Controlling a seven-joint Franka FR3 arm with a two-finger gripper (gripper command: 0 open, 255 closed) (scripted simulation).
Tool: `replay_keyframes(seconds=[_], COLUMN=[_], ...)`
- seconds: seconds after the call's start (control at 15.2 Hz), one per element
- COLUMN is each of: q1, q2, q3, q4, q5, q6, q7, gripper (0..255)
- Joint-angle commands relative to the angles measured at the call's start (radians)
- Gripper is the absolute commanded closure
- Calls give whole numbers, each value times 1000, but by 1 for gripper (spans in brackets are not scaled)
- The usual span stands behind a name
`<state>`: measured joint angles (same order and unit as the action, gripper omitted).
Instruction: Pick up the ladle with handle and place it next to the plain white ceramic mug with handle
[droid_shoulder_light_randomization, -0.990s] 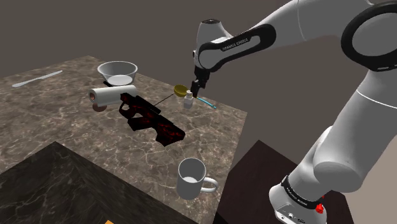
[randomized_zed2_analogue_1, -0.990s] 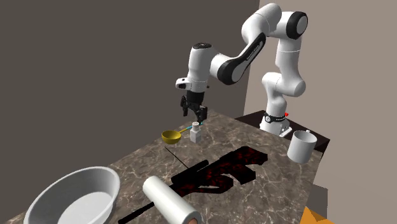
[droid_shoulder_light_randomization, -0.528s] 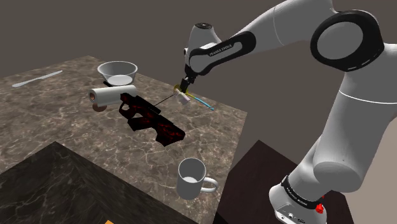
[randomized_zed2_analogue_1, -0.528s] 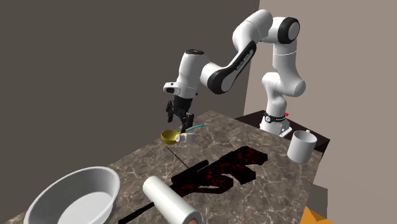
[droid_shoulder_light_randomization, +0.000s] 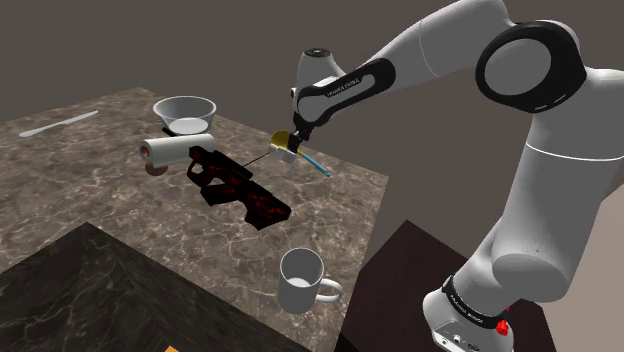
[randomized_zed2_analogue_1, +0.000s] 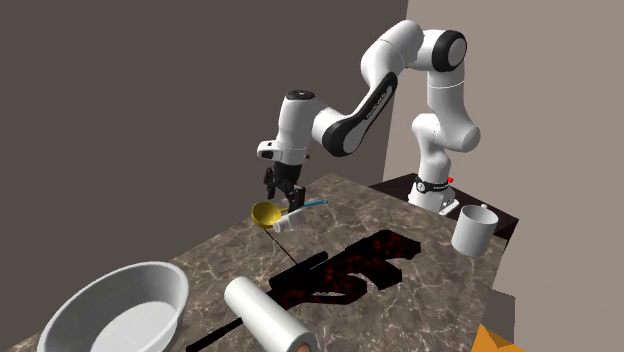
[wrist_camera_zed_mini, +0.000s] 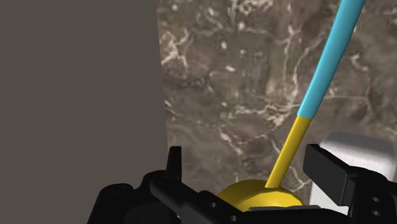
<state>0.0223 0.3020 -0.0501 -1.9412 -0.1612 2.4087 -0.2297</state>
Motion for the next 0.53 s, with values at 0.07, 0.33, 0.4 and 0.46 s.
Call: replay_keyframes(seconds=[0.07, 0.33, 0.4, 0.46], q1=[6, 13, 16, 16], q2=[9, 2, 10, 10], q3=[6, 7, 8, 8], q4=[-11, -20, -16, -17], q5=[3, 0, -2, -2], q6=[-22, -21, -18, -17], q7=[-2, 8, 13, 13], gripper=[0, 255, 255, 255])
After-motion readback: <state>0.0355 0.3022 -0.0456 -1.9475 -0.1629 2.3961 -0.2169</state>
